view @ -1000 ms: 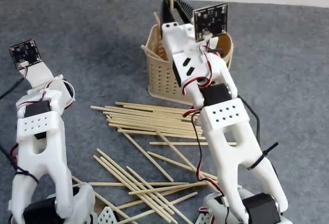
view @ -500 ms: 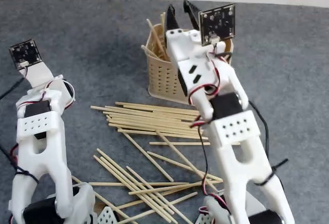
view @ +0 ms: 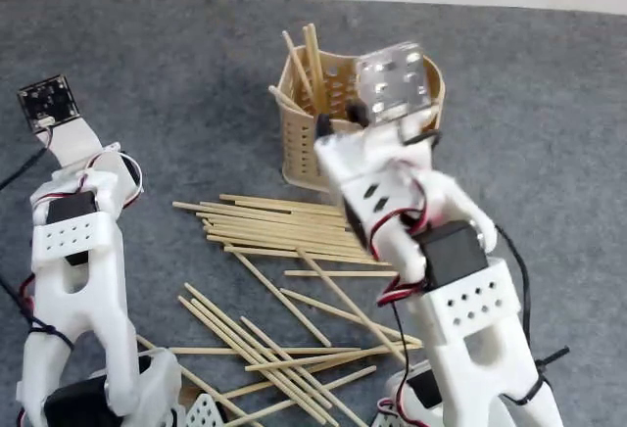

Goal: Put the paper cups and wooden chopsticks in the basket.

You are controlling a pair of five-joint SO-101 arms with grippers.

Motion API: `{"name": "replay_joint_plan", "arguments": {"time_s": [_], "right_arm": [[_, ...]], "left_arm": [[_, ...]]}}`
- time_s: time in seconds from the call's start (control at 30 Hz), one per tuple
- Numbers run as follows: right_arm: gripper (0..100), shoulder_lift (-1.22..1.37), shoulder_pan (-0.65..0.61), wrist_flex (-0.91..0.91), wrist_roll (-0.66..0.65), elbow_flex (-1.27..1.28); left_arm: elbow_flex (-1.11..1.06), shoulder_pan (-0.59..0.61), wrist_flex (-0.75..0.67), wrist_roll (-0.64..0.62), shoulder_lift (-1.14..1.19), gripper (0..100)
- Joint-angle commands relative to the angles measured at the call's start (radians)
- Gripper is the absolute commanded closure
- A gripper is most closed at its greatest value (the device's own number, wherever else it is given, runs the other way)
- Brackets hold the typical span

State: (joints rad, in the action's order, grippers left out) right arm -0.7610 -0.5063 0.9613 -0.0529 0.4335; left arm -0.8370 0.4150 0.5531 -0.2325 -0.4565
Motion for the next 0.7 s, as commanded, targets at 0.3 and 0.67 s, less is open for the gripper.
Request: {"name": "replay_joint_plan", "arguments": {"time_s": [0.3, 0.67], "right_arm": [[87.6, -0.039, -0.139, 0.209, 0.002, 0.16], [87.2, -0.036, -0.154, 0.341, -0.08, 0.213]], "left_arm": [[0.004, 0.015, -0.018, -0.008, -0.027, 99], [0.004, 0.015, -0.02, -0.006, -0.027, 99]]}}
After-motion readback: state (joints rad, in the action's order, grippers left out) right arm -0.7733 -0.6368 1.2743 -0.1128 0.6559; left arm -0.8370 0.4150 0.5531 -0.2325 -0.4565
